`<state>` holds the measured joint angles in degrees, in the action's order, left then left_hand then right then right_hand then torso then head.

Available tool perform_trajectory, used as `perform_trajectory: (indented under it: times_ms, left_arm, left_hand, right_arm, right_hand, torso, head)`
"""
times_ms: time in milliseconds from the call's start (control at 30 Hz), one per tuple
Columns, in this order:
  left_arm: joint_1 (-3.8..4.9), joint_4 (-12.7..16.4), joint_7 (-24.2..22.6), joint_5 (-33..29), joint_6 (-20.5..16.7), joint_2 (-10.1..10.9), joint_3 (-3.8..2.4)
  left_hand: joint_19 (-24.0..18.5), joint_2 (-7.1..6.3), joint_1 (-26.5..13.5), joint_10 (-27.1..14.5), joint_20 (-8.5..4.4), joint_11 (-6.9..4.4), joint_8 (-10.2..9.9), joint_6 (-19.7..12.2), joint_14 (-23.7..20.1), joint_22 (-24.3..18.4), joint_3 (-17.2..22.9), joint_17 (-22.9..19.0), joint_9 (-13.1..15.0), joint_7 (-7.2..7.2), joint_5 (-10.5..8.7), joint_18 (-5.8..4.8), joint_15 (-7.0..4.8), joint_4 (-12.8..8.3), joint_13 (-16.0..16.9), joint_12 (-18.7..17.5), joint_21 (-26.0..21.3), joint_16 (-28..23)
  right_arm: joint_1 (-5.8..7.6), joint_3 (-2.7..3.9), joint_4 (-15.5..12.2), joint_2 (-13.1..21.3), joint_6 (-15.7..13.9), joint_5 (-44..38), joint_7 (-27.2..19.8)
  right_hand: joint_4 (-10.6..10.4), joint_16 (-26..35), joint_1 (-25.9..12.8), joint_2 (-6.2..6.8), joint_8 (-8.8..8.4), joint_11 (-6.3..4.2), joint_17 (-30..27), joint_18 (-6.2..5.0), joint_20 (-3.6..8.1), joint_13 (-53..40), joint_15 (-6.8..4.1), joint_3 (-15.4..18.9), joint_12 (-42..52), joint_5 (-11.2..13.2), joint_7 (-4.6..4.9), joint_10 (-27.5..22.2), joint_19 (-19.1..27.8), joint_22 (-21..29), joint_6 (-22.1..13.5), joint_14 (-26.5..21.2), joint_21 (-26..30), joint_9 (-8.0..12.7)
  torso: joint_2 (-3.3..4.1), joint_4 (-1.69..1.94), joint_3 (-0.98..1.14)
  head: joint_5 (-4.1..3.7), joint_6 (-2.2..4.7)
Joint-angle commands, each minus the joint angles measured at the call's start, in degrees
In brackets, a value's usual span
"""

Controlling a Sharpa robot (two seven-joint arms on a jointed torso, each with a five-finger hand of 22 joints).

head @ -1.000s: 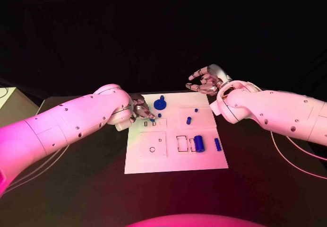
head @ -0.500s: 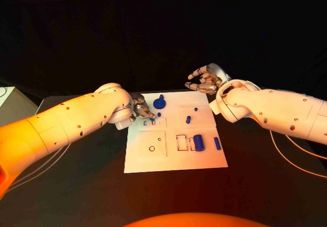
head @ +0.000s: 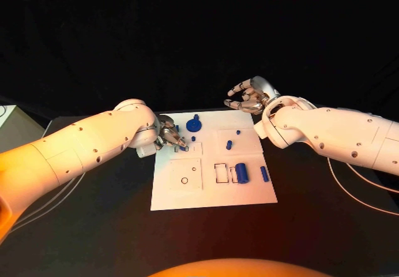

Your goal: Assemble the parts on the task board

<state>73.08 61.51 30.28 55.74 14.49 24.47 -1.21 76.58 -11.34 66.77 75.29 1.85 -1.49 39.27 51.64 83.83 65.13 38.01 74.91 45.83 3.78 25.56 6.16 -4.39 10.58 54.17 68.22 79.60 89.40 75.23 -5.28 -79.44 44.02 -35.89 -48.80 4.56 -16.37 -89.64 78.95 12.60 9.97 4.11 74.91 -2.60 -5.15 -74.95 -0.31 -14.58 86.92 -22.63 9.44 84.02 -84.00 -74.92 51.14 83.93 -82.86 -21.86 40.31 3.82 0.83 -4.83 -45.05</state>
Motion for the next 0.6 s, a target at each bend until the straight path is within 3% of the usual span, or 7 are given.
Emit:
perform_trajectory:
  times_ms: [33, 333, 600]
  left_arm:
    - [0.31, -0.5, 0.0, -1.4, 4.6, -0.2, -0.10]
    - [0.89, -1.7, 0.2, -1.4, 6.7, -0.7, -0.21]
    - [1.12, -2.2, 0.0, -0.9, 6.0, -1.3, -0.36]
  left_hand:
    - [0.3, 0.17, 0.3, 0.0, -0.14, -0.09, -0.1, 1.1, 5.6, -0.1, 9.2, 13.3, 0.1, -1.04, 0.23, -1.13, -0.36, -9.4, -0.1, -0.4, 0.1, -0.2]
    - [0.3, 0.13, 0.4, -0.1, -0.14, -0.09, -0.1, 1.1, 5.6, 0.0, 9.2, 13.3, 0.1, -1.03, 0.22, -1.14, -0.36, -9.5, -0.1, -0.5, 0.2, -0.2]
    - [0.3, 0.13, 0.4, -0.1, -0.14, -0.09, -0.1, 1.1, 5.6, 0.0, 9.2, 13.3, 0.1, -1.03, 0.22, -1.14, -0.36, -9.5, -0.1, -0.5, 0.2, -0.2]
  right_arm:
    - [-0.10, 0.03, 0.1, -0.2, 0.6, -0.2, -0.2]
    - [-0.17, 0.03, 0.2, -0.4, 0.6, -0.2, -0.2]
    - [-0.18, 0.03, 0.2, -0.4, 0.6, -0.2, -0.1]
  right_hand:
    - [0.0, -0.4, -0.4, 0.32, 0.00, 0.46, 15.1, 0.59, -0.52, -12.3, 0.39, -0.4, -0.2, -0.4, 0.00, 2.7, -3.1, -7.9, -0.6, 6.1, 0.3, 0.0]
    - [0.0, -0.4, -0.4, 0.32, 0.00, 0.46, 15.1, 0.59, -0.52, -12.3, 0.39, -0.4, -0.2, -0.4, 0.00, 2.7, -3.1, -7.9, -0.6, 6.1, 0.3, 0.0]
    - [0.0, -0.4, -0.4, 0.32, 0.00, 0.46, 15.1, 0.59, -0.52, -12.3, 0.39, -0.4, -0.2, -0.4, 0.00, 2.7, -3.1, -7.9, -0.6, 6.1, 0.3, 0.0]
  torso:
    - [0.16, 0.09, 0.07]
    - [0.56, -0.05, 0.12]
    - [0.75, -0.17, 0.22]
  head:
    - [-0.02, -0.11]
    - [-0.15, 0.10]
    - [-0.31, 0.19]
